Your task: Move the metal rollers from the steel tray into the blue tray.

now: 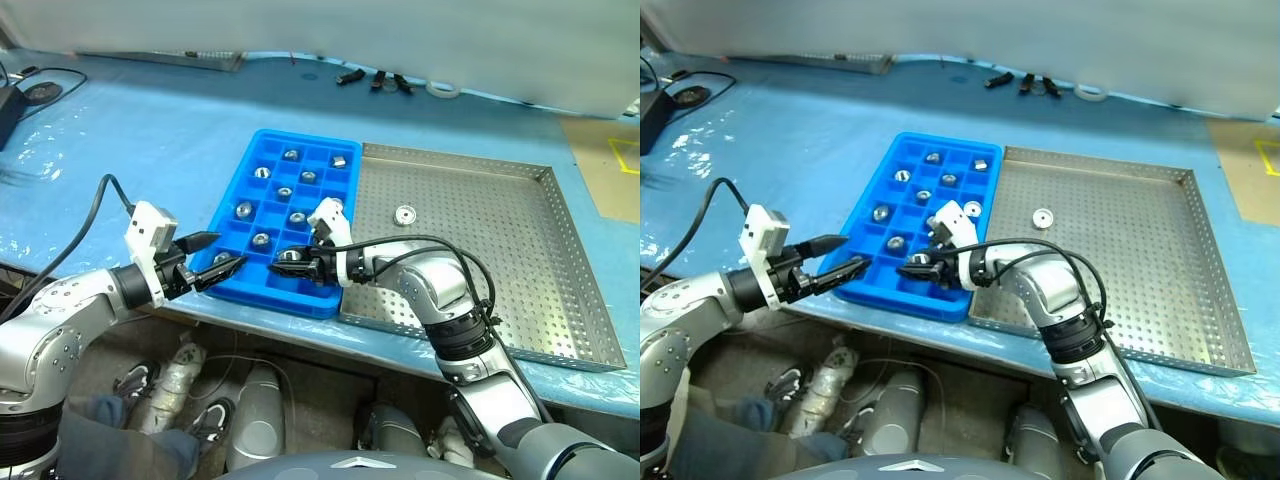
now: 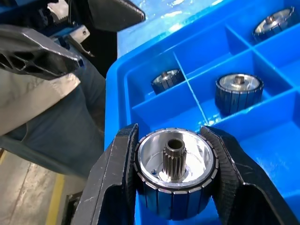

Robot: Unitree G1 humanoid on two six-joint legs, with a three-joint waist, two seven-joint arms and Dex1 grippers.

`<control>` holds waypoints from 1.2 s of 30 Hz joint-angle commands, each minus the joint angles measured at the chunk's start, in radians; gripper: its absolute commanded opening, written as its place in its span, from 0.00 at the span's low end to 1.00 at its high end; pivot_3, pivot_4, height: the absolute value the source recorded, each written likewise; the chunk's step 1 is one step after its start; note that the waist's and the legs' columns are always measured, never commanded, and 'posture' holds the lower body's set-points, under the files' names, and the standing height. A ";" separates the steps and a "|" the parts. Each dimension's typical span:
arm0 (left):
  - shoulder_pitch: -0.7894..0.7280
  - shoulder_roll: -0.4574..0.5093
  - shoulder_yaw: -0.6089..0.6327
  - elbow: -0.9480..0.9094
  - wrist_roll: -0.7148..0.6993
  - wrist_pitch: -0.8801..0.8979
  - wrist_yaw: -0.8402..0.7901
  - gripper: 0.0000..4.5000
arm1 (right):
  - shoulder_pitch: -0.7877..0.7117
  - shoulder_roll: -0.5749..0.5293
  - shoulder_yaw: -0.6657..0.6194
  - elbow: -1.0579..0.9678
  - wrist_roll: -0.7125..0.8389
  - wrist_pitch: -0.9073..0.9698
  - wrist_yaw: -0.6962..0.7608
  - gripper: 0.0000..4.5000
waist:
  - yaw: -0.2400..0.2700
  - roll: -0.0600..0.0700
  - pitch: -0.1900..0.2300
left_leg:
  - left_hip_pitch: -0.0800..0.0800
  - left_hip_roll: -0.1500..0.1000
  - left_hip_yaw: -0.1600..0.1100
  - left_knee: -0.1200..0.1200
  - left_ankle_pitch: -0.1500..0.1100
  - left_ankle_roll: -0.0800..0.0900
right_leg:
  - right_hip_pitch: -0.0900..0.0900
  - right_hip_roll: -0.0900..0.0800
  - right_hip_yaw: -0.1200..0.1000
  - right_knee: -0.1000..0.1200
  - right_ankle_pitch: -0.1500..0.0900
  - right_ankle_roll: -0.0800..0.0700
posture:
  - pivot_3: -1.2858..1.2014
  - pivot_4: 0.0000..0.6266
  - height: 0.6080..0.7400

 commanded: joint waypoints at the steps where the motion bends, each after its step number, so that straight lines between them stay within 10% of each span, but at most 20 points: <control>1: -0.020 0.018 0.001 -0.005 -0.009 -0.010 -0.004 0.93 | -0.008 0.006 0.009 -0.020 0.017 -0.024 0.002 0.38 | 0.000 0.000 0.000 | 0.001 0.000 0.000 0.000 0.000 -0.001 | 0.000 0.000 0.000 0.001 0.000 0.000 | 0.68 0.24 1.00; 7: -0.045 0.020 -0.012 0.023 0.004 -0.029 -0.011 0.93 | -0.022 0.027 -0.006 0.010 0.023 -0.010 -0.022 0.81 | 0.000 0.000 0.000 | 0.005 0.000 0.000 0.000 0.001 -0.002 | 0.000 0.000 0.002 0.006 -0.005 0.001 | 0.67 0.24 1.00; 21: -0.312 -0.035 -0.195 0.281 0.102 -0.150 -0.113 0.93 | -0.126 -0.015 -0.197 0.105 -0.052 -0.215 -0.208 0.81 | -0.011 0.000 0.000 | 0.007 0.000 0.001 0.000 0.005 -0.009 | 0.002 0.000 0.002 0.008 -0.002 -0.003 | 0.58 0.24 1.00; 36: -0.706 -0.239 -0.382 0.736 0.301 -0.385 -0.305 0.93 | -0.106 0.006 -0.343 0.297 -0.172 -0.474 -0.506 0.81 | -0.155 -0.001 -0.001 | 0.006 0.000 0.002 0.001 0.005 -0.008 | 0.002 0.001 0.002 0.008 0.003 -0.001 | 0.50 0.24 1.00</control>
